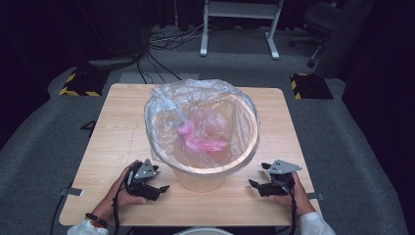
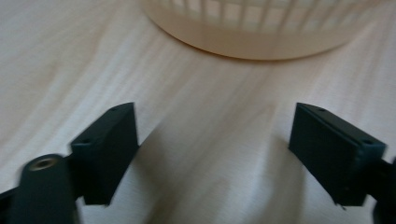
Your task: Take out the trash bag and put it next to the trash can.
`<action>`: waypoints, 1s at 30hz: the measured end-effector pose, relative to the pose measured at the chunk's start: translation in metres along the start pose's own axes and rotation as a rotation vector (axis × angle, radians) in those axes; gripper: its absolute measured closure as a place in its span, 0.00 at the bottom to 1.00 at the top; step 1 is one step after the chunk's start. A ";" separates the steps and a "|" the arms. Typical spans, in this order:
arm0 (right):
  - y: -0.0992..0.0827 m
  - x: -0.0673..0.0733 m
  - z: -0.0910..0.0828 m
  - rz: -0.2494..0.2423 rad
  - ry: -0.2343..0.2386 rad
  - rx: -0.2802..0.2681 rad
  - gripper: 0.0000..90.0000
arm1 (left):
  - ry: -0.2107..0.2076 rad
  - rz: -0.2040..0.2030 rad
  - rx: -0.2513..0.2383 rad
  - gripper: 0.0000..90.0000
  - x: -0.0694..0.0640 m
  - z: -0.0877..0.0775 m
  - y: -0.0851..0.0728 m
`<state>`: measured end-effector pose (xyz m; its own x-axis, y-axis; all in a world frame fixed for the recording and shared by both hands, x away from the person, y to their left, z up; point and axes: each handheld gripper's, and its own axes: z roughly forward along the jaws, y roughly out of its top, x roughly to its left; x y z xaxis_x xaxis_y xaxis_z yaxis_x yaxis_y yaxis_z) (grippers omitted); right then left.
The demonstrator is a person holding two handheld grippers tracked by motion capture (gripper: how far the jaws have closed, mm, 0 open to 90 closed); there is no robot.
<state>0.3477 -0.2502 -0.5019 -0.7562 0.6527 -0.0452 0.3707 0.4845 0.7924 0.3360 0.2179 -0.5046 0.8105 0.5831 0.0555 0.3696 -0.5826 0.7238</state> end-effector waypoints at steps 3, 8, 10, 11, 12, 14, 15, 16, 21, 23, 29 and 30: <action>0.002 0.004 -0.005 -0.026 -0.031 -0.035 0.20 | -0.001 0.021 -0.013 0.17 0.002 0.001 0.001; 0.009 0.007 -0.012 -0.029 -0.077 -0.084 0.21 | 0.034 0.046 -0.030 0.17 0.005 0.000 0.004; 0.013 0.007 -0.015 -0.038 -0.094 -0.112 0.22 | 0.038 0.031 -0.065 0.17 0.009 -0.003 0.006; 0.015 0.008 -0.016 -0.042 -0.105 -0.120 0.23 | 0.035 0.018 -0.078 0.18 0.012 -0.004 0.007; 0.018 0.008 -0.016 -0.055 -0.120 -0.132 0.25 | 0.026 0.006 -0.094 0.18 0.014 -0.006 0.008; 0.023 0.008 -0.018 -0.087 -0.147 -0.147 0.26 | 0.001 -0.017 -0.115 0.19 0.018 -0.011 0.010; 0.027 0.009 -0.018 -0.097 -0.167 -0.156 0.27 | 0.004 -0.023 -0.138 0.19 0.019 -0.015 0.012; 0.030 0.009 -0.020 -0.102 -0.176 -0.175 0.28 | 0.009 -0.028 -0.164 0.20 0.019 -0.020 0.013; 0.040 0.015 -0.033 -0.122 -0.235 -0.250 0.31 | 0.073 0.000 -0.239 0.20 0.014 -0.046 0.020; 0.044 0.022 -0.042 -0.146 -0.264 -0.282 0.31 | 0.096 -0.003 -0.278 0.21 0.012 -0.055 0.022; 0.053 0.027 -0.052 -0.147 -0.276 -0.306 0.31 | 0.087 -0.003 -0.333 0.22 0.008 -0.071 0.030; 0.055 0.028 -0.053 -0.146 -0.273 -0.319 0.31 | 0.093 0.000 -0.337 0.22 0.007 -0.073 0.031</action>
<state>0.3179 -0.2362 -0.4277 -0.6026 0.7414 -0.2954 0.0531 0.4066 0.9121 0.3204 0.2453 -0.4319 0.7597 0.6416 0.1065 0.1866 -0.3719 0.9093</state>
